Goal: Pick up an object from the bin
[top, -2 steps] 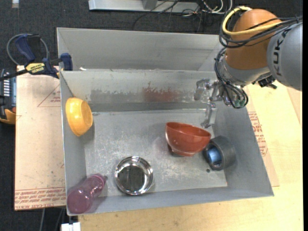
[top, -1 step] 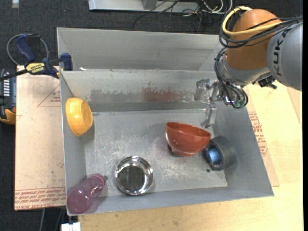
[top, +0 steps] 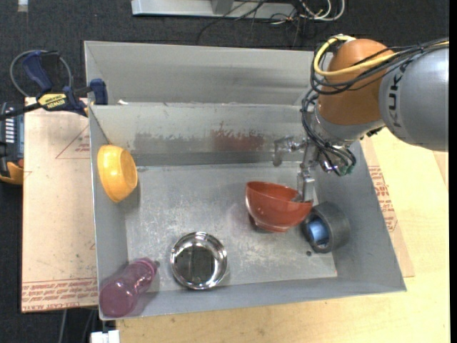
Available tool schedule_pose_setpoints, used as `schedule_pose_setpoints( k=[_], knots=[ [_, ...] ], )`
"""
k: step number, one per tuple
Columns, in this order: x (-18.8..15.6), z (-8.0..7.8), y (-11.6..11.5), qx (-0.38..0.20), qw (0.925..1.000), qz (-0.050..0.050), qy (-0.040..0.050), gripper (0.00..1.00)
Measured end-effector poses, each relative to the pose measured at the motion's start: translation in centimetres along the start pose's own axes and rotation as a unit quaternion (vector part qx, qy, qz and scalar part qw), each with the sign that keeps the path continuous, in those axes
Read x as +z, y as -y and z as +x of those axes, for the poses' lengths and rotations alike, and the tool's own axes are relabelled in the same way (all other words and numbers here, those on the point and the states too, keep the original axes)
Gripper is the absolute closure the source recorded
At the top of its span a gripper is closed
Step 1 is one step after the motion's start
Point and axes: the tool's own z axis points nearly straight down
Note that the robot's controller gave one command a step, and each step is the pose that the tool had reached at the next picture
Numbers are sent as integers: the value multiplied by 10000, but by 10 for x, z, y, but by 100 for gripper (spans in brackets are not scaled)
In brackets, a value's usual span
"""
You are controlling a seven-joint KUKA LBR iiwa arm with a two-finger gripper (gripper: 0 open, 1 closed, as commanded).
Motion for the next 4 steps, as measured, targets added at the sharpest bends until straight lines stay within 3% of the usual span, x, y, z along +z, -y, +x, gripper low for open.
schedule_pose_setpoints(
  k=[1, 2, 3, 4],
  knots=[
    [12, -11, 3, -502, 9987, 10, 20, 0],
    [59, -8, -22, -1397, 9902, -13, 1, 0],
    [60, -9, -19, -1562, 9877, -12, 16, 0],
    [57, 4, -73, -1616, 9868, -18, 54, 100]
  ],
)
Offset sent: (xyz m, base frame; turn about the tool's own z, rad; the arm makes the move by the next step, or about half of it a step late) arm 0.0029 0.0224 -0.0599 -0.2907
